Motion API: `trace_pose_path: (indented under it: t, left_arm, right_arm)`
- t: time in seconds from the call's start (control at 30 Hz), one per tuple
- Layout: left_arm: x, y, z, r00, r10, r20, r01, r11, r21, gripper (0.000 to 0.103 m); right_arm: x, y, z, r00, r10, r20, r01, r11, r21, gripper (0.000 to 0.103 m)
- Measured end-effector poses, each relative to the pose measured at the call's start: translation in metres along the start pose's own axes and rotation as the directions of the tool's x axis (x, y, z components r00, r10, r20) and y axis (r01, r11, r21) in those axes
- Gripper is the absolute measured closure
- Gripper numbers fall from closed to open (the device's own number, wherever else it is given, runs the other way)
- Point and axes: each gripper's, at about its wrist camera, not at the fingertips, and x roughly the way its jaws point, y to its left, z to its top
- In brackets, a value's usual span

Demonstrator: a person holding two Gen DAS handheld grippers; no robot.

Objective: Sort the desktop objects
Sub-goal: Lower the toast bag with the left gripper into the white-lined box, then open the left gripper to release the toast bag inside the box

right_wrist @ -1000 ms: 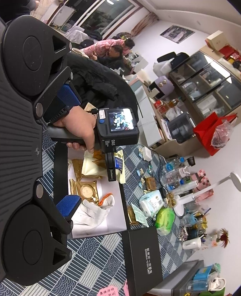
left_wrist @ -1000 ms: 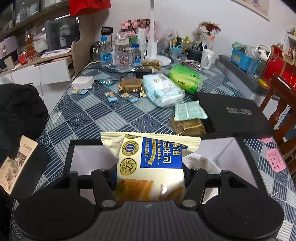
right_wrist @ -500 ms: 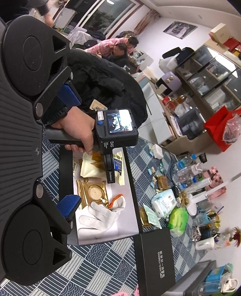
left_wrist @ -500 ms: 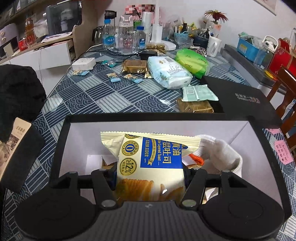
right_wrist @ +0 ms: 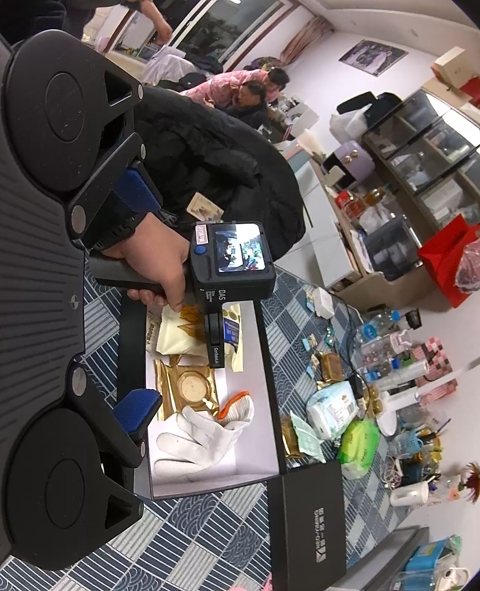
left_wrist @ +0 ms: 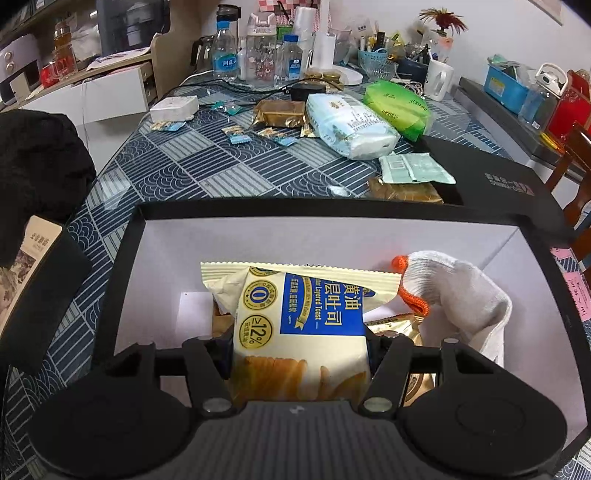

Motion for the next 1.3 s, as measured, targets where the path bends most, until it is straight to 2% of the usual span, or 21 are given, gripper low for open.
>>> trace_pose_path:
  t: [0.33, 0.7, 0.87, 1.1, 1.3]
  left_arm:
    - [0.007, 0.002, 0.001, 1.0, 0.0, -0.031, 0.0, 1.0, 0.009, 0.034]
    - [0.022, 0.011, 0.005, 0.99, 0.001, -0.14, -0.008, 0.999, -0.051, 0.034]
    - [0.024, 0.008, 0.004, 0.986, 0.03, -0.166, -0.038, 0.998, -0.046, 0.034]
    - [0.027, 0.003, 0.005, 0.983, 0.044, -0.179, -0.047, 0.999, -0.012, 0.033]
    - [0.028, 0.002, 0.004, 0.982, 0.054, -0.181, -0.053, 0.999, 0.007, 0.033]
  right_arm:
    - [0.008, 0.002, -0.001, 1.0, 0.004, -0.029, -0.004, 1.0, 0.003, 0.0]
    - [-0.004, -0.006, 0.008, 1.0, -0.021, -0.015, 0.021, 0.999, 0.035, 0.0]
    - [-0.001, 0.006, 0.007, 0.999, -0.009, -0.042, 0.008, 1.0, -0.026, 0.0]
    - [0.006, 0.036, 0.002, 0.993, -0.105, -0.054, 0.097, 0.986, -0.133, 0.0]
    - [0.0, 0.038, 0.006, 0.991, -0.13, -0.032, 0.126, 0.988, -0.094, 0.0]
